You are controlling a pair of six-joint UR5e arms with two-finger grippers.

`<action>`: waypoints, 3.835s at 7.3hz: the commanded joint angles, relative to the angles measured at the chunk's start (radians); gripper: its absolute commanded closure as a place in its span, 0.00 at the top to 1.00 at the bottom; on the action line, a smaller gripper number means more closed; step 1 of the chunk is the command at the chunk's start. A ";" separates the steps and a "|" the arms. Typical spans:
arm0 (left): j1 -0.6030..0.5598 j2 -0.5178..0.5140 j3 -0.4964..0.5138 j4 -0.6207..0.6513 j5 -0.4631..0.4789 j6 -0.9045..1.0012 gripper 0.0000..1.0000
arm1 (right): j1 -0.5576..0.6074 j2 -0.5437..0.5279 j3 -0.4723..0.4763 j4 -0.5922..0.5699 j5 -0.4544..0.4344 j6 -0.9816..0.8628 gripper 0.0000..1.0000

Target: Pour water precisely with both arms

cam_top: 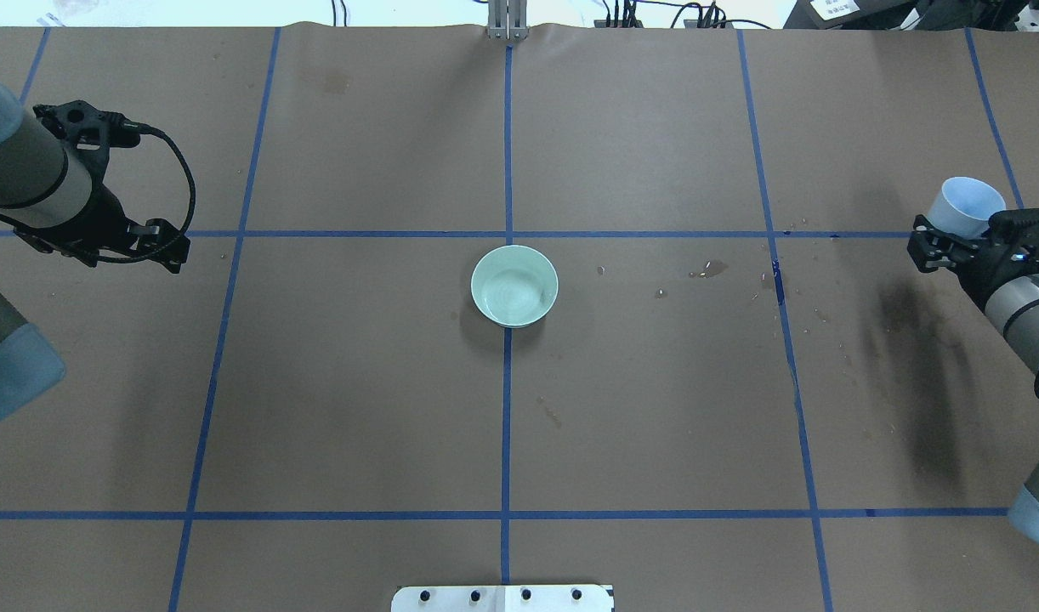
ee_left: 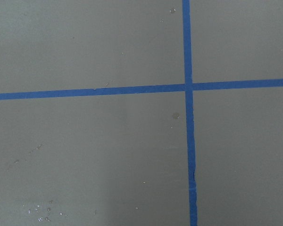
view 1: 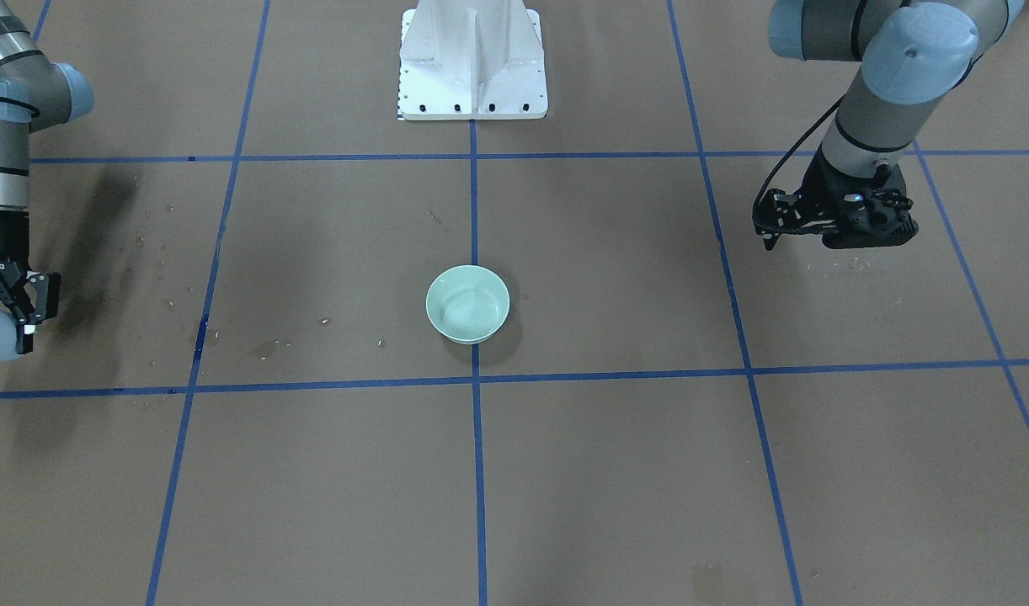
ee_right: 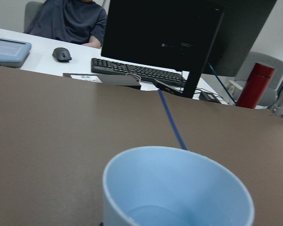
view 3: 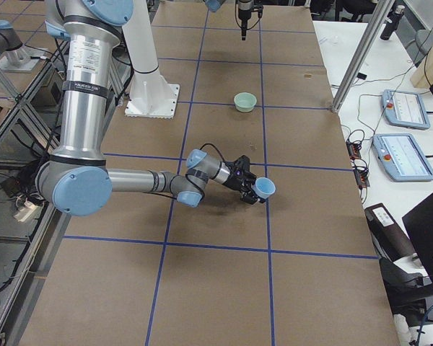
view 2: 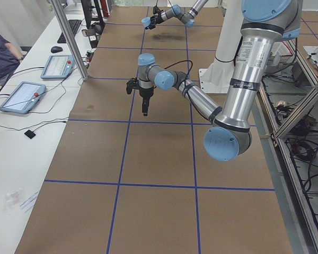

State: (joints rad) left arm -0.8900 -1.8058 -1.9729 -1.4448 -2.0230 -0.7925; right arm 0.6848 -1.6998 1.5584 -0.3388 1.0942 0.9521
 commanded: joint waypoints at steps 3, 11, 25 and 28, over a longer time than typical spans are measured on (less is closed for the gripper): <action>0.000 -0.003 -0.001 0.003 -0.002 -0.001 1.00 | 0.001 0.145 0.121 -0.003 0.240 -0.016 0.00; -0.001 -0.006 0.009 0.003 -0.002 -0.017 1.00 | -0.134 0.351 0.117 0.041 0.484 -0.288 0.00; -0.150 0.003 -0.004 0.132 -0.057 0.266 1.00 | -0.206 0.627 0.184 -0.734 0.668 -0.484 0.00; -0.150 0.008 0.003 0.130 -0.054 0.266 1.00 | -0.197 0.663 0.210 -0.947 0.719 -0.498 0.00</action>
State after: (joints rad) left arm -1.0405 -1.7988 -1.9734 -1.3134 -2.0777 -0.5261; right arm 0.4819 -1.0535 1.7640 -1.1997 1.7864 0.4601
